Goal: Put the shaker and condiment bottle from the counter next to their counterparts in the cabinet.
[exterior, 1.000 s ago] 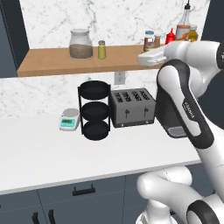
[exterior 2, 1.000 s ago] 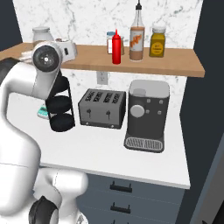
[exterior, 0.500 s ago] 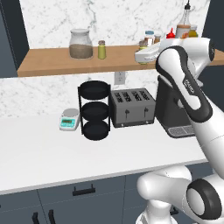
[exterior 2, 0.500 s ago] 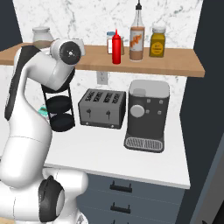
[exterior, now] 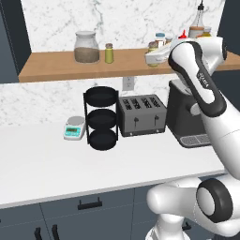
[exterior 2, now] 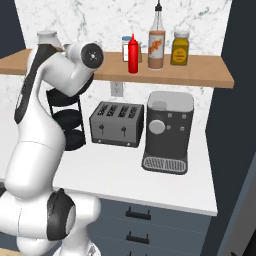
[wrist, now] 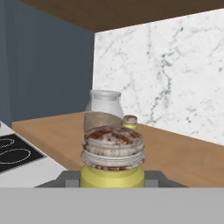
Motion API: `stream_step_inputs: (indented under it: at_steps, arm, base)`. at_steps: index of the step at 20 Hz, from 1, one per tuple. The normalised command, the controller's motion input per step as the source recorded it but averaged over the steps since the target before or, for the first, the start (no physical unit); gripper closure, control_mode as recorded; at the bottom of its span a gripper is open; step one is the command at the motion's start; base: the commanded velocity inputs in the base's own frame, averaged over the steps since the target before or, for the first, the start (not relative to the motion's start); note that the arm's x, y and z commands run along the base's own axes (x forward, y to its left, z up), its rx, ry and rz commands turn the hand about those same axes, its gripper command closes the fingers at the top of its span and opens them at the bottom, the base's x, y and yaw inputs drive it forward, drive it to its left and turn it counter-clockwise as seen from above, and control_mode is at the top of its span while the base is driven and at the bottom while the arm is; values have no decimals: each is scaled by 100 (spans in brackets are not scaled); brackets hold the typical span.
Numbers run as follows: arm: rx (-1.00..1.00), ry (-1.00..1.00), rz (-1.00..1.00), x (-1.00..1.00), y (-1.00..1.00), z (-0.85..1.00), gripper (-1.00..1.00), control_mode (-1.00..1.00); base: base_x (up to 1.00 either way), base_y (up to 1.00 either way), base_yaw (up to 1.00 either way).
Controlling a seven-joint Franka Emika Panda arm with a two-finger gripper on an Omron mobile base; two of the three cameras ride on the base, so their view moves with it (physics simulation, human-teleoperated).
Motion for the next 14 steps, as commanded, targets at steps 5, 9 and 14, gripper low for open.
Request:
stream_step_inputs:
  at_steps: [5,9,14]
  arm:
    - [0,0,-11,0,11,0,100,-100]
    - [0,0,-9,0,18,-6,100,-100]
    - [0,0,-7,0,11,-14,100,-100]
  base:
    - [0,0,0]
    - [0,0,0]
    - [0,0,0]
